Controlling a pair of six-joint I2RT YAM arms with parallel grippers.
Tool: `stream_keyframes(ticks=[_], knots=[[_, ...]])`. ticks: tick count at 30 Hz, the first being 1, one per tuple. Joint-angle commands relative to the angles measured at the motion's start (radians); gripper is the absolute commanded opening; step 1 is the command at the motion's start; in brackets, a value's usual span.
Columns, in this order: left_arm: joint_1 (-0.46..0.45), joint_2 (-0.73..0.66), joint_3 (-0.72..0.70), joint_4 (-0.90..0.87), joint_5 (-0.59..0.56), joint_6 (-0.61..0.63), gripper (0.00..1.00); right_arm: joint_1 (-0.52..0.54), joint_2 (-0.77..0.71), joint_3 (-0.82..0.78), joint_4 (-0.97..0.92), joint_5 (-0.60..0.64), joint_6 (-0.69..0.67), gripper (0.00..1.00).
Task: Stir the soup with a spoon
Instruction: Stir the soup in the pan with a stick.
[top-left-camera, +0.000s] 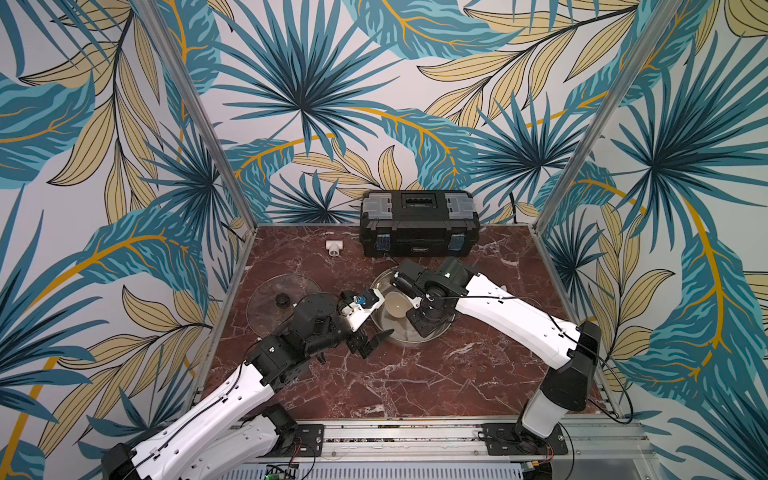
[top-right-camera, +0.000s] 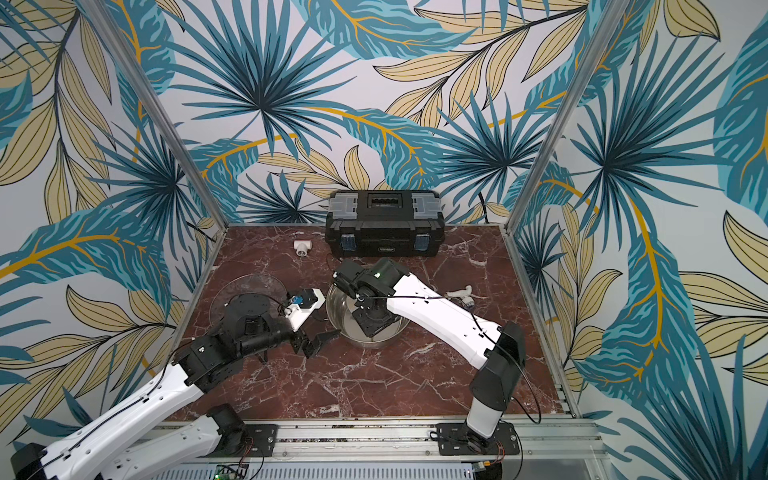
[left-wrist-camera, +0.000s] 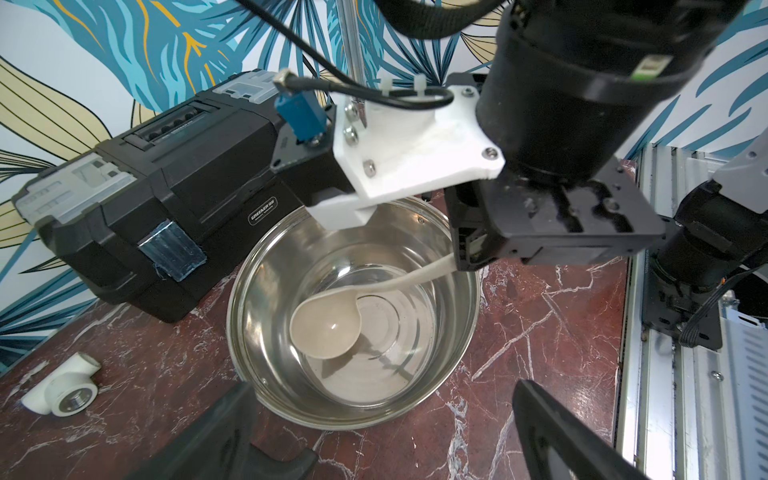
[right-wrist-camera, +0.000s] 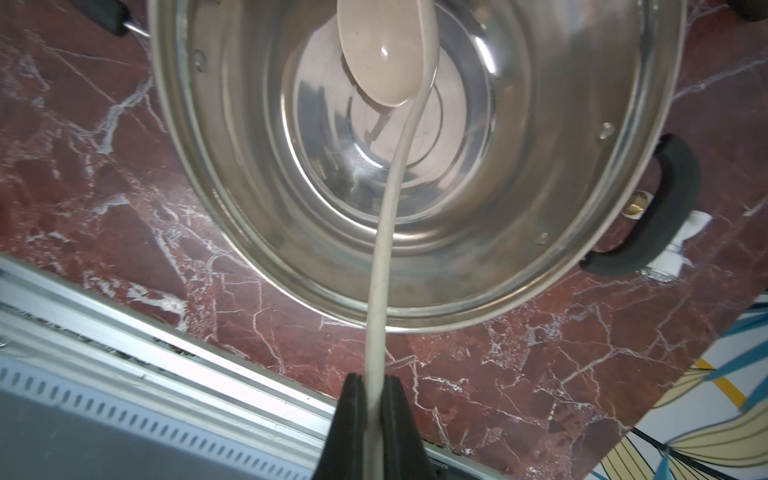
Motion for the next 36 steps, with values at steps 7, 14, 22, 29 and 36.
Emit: stream_keyframes(ticks=[7, 14, 22, 29, 36], knots=[[-0.003, -0.022, -0.021, 0.025, -0.031, 0.015, 1.0, 0.017, -0.132, -0.09, -0.049, -0.074, 0.014, 0.0], [-0.003, -0.02, -0.021, 0.025, -0.033, 0.016, 1.0, 0.018, -0.191, -0.164, -0.135, 0.014, 0.039, 0.0], [-0.003, -0.022, -0.021, 0.026, -0.03, 0.015, 1.0, 0.009, -0.18, -0.178, -0.179, 0.189, 0.059, 0.0], [-0.004, -0.024, -0.022, 0.022, -0.026, 0.013, 1.0, -0.031, -0.131, -0.147, -0.148, 0.273, 0.044, 0.0], [-0.003, -0.022, -0.022, 0.024, -0.019, 0.01, 1.0, -0.038, -0.065, -0.05, -0.089, 0.252, 0.004, 0.0]])
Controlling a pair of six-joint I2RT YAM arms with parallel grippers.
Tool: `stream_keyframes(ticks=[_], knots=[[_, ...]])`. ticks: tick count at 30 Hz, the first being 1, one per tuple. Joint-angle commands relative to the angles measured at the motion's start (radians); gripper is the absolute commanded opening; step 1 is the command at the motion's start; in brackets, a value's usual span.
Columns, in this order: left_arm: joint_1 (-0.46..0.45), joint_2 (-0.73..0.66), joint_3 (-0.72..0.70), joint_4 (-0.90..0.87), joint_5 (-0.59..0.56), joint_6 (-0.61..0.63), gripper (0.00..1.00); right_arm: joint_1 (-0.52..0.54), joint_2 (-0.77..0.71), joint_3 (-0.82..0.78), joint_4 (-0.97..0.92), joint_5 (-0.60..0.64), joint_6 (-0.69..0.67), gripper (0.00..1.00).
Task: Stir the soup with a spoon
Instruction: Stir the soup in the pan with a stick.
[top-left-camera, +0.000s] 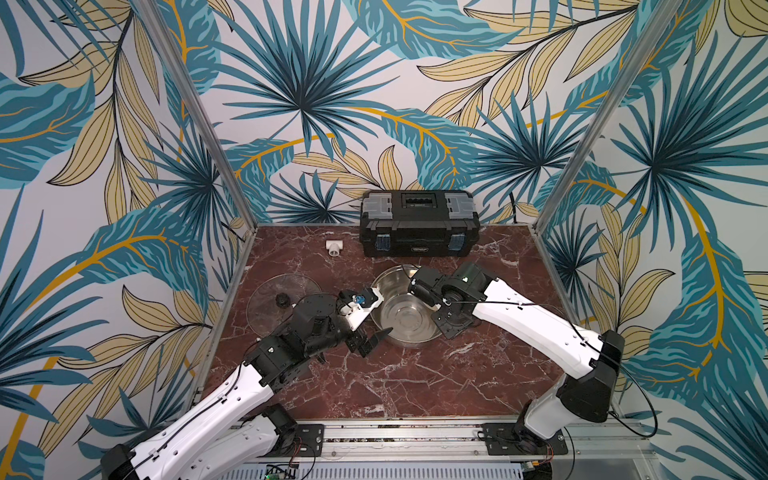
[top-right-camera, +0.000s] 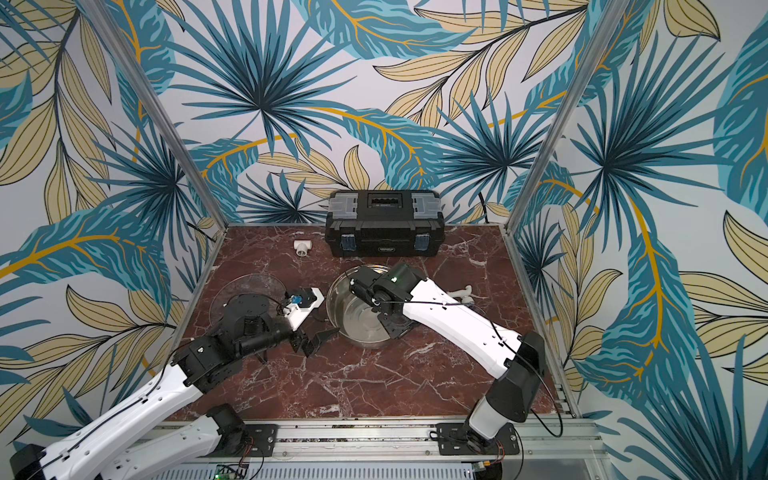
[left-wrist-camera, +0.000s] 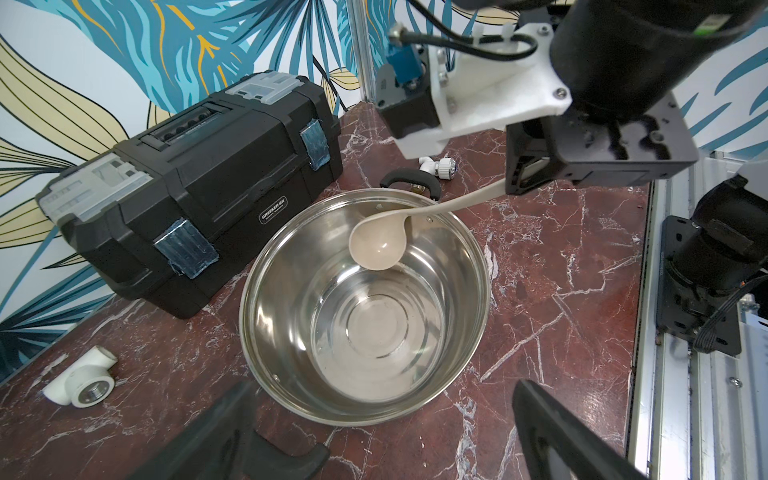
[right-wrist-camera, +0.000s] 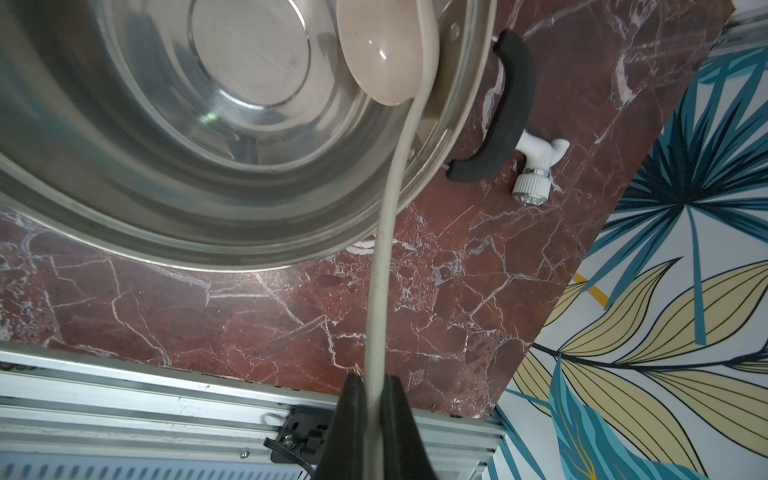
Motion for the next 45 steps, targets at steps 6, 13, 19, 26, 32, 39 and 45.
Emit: stream_keyframes(ticks=[6, 13, 19, 26, 32, 39, 45], knots=[[-0.004, -0.014, -0.021, 0.022, 0.0, 0.009, 1.0, 0.001, 0.053, 0.077, 0.103, -0.181, -0.035, 0.0], [-0.005, -0.009, -0.021, 0.023, -0.001, 0.009, 1.0, 0.026, 0.034, 0.052, 0.114, -0.289, -0.029, 0.0], [-0.004, -0.004, -0.02, 0.025, 0.0, 0.009, 1.0, 0.057, -0.024, -0.014, 0.113, -0.325, -0.006, 0.0], [-0.006, 0.002, -0.02, 0.027, -0.001, 0.009, 1.0, 0.068, -0.101, -0.098, 0.064, -0.251, 0.039, 0.0], [-0.004, 0.002, -0.02, 0.027, -0.003, 0.009, 1.0, 0.065, -0.118, -0.141, -0.003, -0.109, 0.069, 0.0], [-0.005, 0.001, -0.019, 0.023, -0.004, 0.008, 1.0, 0.04, -0.085, -0.134, 0.002, -0.029, 0.074, 0.0], [-0.005, 0.001, -0.021, 0.026, -0.003, 0.008, 1.0, 0.018, -0.041, -0.078, 0.051, 0.019, 0.049, 0.0]])
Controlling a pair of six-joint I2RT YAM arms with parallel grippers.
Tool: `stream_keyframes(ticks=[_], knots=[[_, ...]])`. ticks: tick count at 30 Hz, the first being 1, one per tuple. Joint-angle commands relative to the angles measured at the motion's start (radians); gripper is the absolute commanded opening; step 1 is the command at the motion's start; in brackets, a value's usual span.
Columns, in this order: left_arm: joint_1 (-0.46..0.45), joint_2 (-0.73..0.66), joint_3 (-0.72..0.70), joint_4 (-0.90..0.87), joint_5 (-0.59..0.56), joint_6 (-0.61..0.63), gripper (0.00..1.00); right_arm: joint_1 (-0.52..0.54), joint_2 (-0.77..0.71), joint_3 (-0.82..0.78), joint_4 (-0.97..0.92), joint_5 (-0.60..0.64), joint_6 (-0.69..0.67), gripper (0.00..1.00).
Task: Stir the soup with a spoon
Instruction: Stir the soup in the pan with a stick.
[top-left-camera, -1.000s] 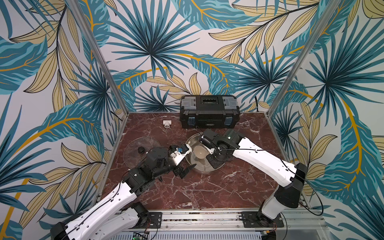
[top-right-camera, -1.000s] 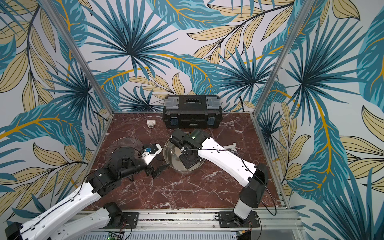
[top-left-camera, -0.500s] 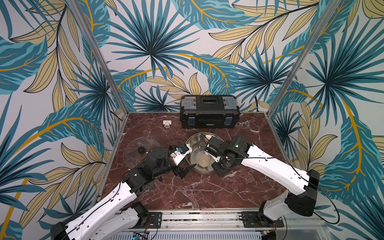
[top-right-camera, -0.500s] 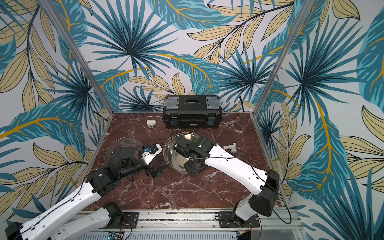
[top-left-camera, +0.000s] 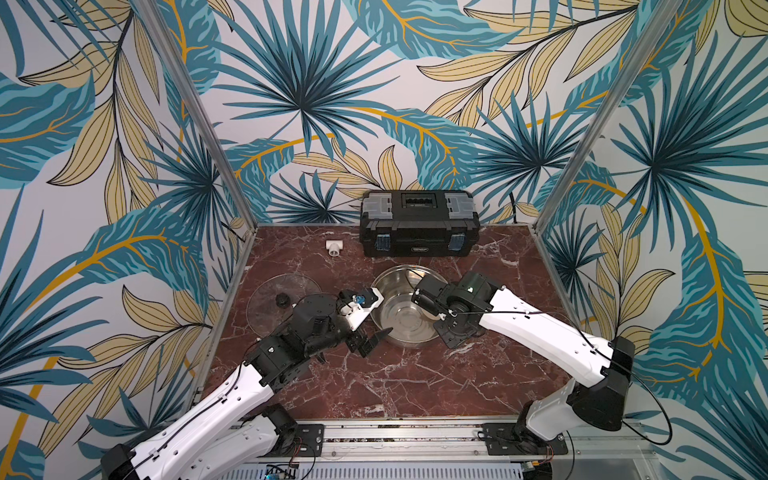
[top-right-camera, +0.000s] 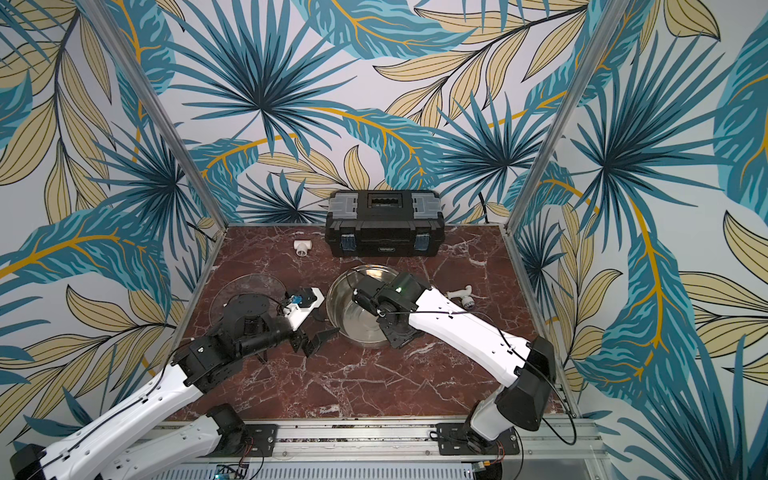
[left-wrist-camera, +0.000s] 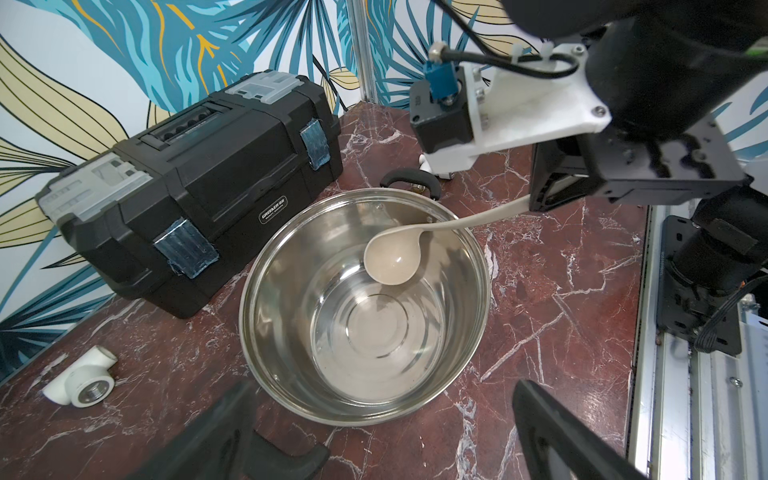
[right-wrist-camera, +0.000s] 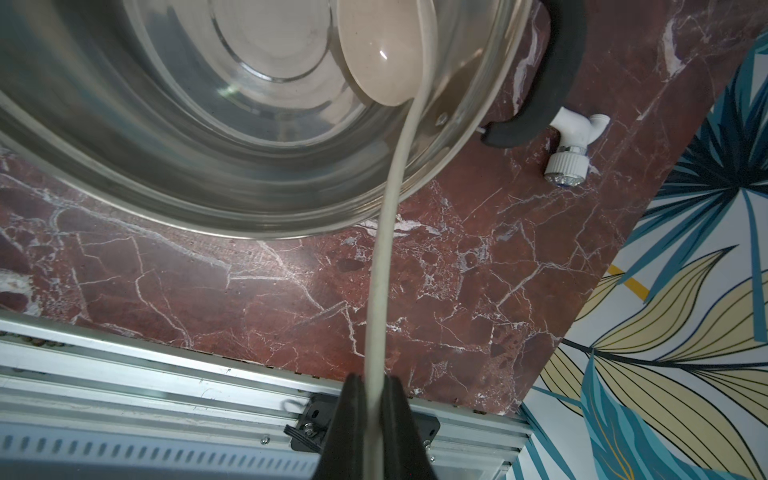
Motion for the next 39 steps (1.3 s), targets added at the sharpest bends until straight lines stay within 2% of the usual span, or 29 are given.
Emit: stream_keyframes(ticks=[1, 6, 11, 20, 29, 39], knots=[[-0.006, 0.0, -0.021, 0.025, -0.003, 0.008, 1.0, -0.008, 0.035, 0.048, 0.035, 0.066, -0.012, 0.0], [-0.006, 0.003, -0.019, 0.022, 0.001, 0.008, 1.0, -0.011, 0.101, 0.14, 0.084, 0.045, -0.053, 0.0], [-0.005, 0.0, -0.02, 0.02, 0.0, 0.008, 1.0, -0.005, 0.16, 0.199, 0.132, -0.086, -0.075, 0.0], [-0.007, 0.002, -0.019, 0.023, 0.003, 0.008, 1.0, 0.038, 0.097, 0.138, 0.178, -0.22, -0.058, 0.0], [-0.009, 0.002, -0.019, 0.025, 0.004, 0.006, 1.0, 0.049, -0.047, -0.009, 0.083, -0.198, -0.003, 0.0], [-0.01, 0.004, -0.02, 0.025, 0.007, 0.008, 1.0, 0.021, -0.078, -0.057, -0.022, 0.003, 0.028, 0.0]])
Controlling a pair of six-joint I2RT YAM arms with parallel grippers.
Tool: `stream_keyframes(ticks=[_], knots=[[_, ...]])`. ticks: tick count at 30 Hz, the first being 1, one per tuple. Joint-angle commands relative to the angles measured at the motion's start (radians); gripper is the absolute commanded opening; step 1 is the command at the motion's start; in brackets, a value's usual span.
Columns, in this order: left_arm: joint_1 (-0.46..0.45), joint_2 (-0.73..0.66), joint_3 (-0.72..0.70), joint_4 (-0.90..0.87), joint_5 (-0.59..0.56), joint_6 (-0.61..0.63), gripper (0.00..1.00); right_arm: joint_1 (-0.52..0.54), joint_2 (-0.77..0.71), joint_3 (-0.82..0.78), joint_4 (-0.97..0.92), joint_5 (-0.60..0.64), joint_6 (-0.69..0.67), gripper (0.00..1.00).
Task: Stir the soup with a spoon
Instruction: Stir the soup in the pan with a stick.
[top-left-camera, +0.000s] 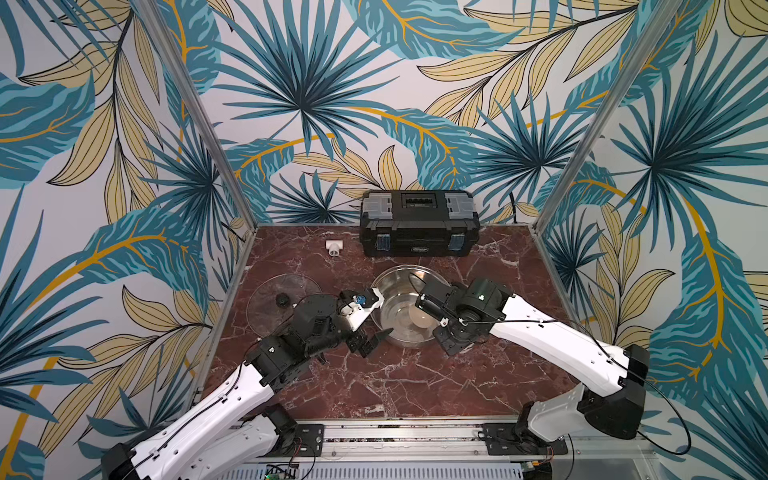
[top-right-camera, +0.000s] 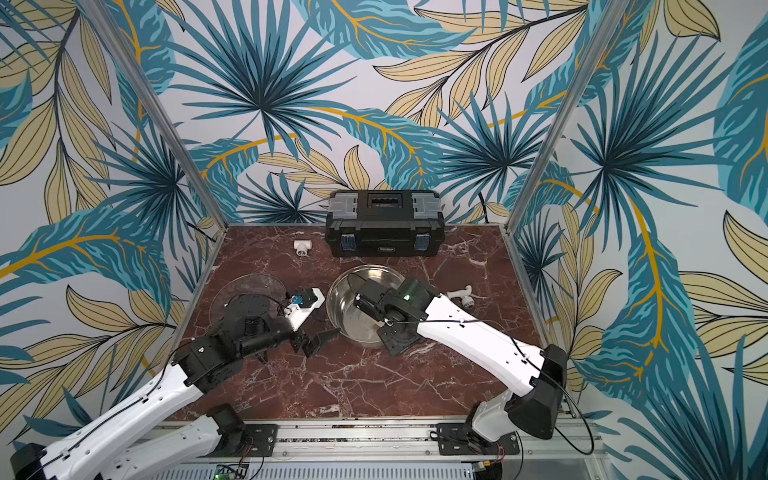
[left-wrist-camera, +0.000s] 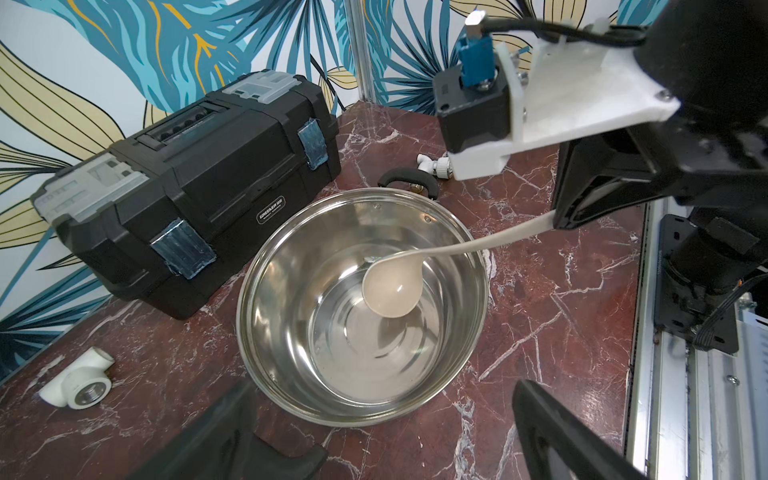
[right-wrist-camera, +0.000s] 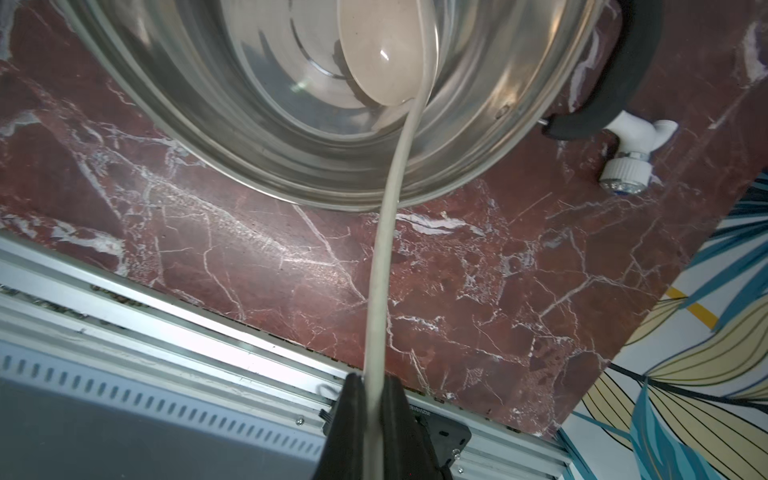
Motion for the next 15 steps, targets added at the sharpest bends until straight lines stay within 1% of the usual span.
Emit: stream_keyframes(ticks=[1, 8, 12, 15], knots=[[-0.005, 0.003, -0.02, 0.024, 0.007, 0.008, 1.0, -0.026, 0.008, -0.016, -0.038, 0.107, 0.022, 0.0], [-0.01, 0.003, -0.021, 0.025, 0.004, 0.007, 1.0, -0.063, 0.066, 0.035, 0.06, 0.144, -0.036, 0.0], [-0.012, 0.007, -0.021, 0.023, 0.005, 0.008, 1.0, -0.063, 0.124, 0.095, 0.123, 0.114, -0.066, 0.0], [-0.012, 0.008, -0.02, 0.022, 0.002, 0.009, 1.0, -0.061, 0.163, 0.134, 0.155, 0.055, -0.075, 0.0]])
